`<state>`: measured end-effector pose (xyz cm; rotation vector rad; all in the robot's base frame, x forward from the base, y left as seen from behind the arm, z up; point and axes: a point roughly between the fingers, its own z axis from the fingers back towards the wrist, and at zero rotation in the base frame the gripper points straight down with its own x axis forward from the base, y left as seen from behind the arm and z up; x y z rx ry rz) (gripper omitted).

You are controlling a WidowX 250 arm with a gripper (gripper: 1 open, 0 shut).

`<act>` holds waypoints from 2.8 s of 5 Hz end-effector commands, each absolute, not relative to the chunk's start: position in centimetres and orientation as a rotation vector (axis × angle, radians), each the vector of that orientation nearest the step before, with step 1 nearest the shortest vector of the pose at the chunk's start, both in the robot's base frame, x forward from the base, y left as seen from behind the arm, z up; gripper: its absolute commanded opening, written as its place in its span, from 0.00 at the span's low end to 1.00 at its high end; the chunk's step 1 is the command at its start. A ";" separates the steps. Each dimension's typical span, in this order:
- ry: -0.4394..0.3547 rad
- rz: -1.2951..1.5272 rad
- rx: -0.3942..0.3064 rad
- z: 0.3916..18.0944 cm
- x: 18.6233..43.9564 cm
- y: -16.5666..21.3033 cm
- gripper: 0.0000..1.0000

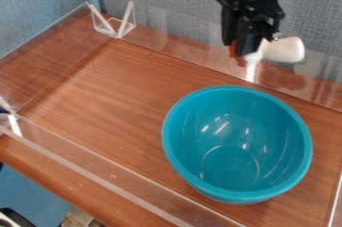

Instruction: Put the mushroom in the blue bowl

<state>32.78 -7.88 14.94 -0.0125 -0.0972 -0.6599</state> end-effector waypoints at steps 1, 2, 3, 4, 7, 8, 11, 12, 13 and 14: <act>-0.148 -0.738 -0.020 16.5 30.8 -9.5 0.00; -0.124 -0.795 -0.037 15.0 29.4 -11.1 0.00; -0.101 -0.841 -0.043 13.8 28.5 -12.1 0.00; -0.097 -0.856 -0.044 13.4 28.1 -12.4 0.00; -0.098 -0.858 -0.047 12.8 27.8 -12.8 1.00; -0.100 -0.846 -0.047 12.8 27.5 -12.6 1.00; -0.109 -0.803 -0.040 13.1 26.6 -11.8 1.00; -0.115 -0.791 -0.039 13.2 26.4 -11.6 1.00; -0.122 -0.779 -0.038 13.3 26.2 -11.4 1.00; -0.130 -0.768 -0.036 13.4 26.0 -11.2 1.00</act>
